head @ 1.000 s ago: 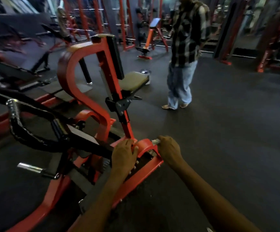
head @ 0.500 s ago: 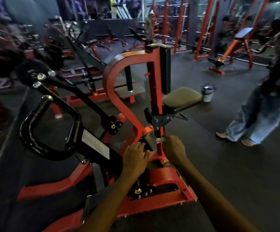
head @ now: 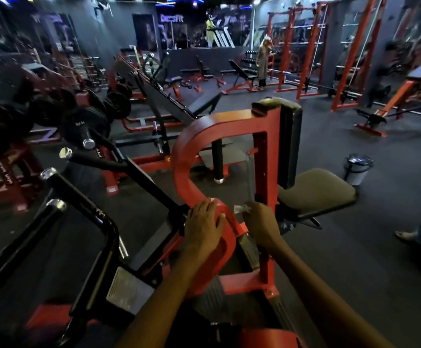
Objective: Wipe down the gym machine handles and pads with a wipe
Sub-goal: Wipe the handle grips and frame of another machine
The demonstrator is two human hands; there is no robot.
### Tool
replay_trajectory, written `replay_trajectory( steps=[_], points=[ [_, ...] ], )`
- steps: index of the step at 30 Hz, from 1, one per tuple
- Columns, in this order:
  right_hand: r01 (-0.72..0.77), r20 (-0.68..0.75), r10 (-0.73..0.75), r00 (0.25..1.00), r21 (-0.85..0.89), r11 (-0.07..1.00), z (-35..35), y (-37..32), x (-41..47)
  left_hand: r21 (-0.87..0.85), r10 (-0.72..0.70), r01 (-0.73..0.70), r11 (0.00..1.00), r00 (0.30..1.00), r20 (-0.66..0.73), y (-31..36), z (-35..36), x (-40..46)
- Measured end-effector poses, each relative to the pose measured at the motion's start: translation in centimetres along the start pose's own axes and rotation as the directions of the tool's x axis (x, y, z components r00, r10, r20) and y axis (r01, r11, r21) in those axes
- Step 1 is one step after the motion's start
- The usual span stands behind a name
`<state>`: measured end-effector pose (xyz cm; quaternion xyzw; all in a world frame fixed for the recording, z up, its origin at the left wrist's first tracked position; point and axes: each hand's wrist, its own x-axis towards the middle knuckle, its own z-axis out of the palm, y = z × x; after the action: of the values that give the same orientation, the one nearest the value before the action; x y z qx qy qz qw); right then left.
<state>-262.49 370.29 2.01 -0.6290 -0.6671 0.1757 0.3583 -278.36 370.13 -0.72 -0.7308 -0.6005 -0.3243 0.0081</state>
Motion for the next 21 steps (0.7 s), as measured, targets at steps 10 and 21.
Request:
replay_trajectory(
  steps=[10, 21],
  points=[
    [-0.097, -0.126, 0.151, 0.98, 0.357, 0.929, 1.2, -0.2, 12.4, 0.09, 0.135, -0.117, 0.989, 0.964, -0.23, -1.4, -1.7, 16.2],
    [-0.201, 0.01, 0.265, 0.964, 0.68, 0.705, 4.3, -1.5, 23.2, 0.08, 0.296, -0.287, 0.955, 0.945, -0.137, -5.6, -0.4, 24.5]
  ],
)
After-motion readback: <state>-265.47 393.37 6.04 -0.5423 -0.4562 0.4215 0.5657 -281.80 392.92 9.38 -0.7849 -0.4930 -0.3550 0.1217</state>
